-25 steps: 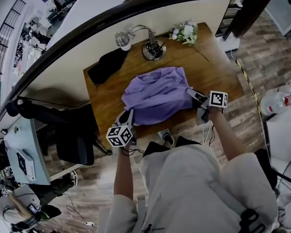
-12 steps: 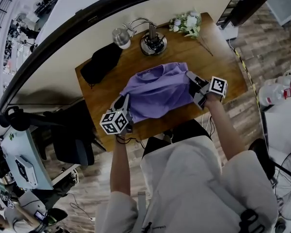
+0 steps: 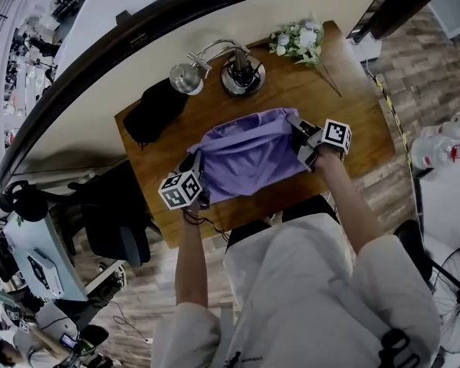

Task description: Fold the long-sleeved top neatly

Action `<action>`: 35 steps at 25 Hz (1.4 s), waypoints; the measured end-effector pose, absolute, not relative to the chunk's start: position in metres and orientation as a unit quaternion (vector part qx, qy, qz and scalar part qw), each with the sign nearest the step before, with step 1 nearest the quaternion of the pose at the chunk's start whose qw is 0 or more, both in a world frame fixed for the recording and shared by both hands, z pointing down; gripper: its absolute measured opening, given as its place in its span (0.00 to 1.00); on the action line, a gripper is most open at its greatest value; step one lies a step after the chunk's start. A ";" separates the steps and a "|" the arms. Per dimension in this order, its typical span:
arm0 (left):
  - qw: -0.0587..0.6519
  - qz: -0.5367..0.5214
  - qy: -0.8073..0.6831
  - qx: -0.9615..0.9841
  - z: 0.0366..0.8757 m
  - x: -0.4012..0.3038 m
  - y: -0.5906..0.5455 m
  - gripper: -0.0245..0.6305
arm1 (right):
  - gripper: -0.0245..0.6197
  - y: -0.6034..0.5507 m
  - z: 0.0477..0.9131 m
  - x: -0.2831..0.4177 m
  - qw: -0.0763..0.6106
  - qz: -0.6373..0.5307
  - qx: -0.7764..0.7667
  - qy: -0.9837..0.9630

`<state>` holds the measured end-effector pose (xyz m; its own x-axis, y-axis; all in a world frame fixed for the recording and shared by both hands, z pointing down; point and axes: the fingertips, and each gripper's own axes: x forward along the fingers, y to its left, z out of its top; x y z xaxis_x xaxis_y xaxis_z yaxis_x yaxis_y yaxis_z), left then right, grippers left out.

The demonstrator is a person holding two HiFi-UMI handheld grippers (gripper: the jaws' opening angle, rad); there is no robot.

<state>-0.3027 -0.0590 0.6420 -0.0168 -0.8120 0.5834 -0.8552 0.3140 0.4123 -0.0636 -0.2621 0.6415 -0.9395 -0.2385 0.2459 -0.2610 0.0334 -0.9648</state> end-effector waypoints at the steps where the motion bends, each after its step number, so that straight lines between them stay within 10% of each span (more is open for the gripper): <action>1: 0.392 0.026 -0.714 0.579 0.645 -0.306 -0.060 0.13 | 0.13 -0.265 0.644 -0.066 0.008 0.679 0.172 -0.714; 5: 0.421 0.001 -0.720 0.551 0.656 -0.316 -0.064 0.13 | 0.15 -0.274 0.656 -0.070 0.020 0.694 0.182 -0.697; 9: 0.439 -0.044 -0.723 0.532 0.657 -0.323 -0.069 0.14 | 0.44 -0.280 0.654 -0.078 0.009 0.713 0.161 -0.682; 14: 0.423 -0.076 -0.738 0.521 0.643 -0.343 -0.063 0.23 | 0.55 -0.283 0.644 -0.080 0.018 0.722 0.146 -0.676; 35: 0.429 -0.016 -0.731 0.530 0.670 -0.317 -0.114 0.15 | 0.51 -0.268 0.627 -0.060 0.050 0.685 0.085 -0.722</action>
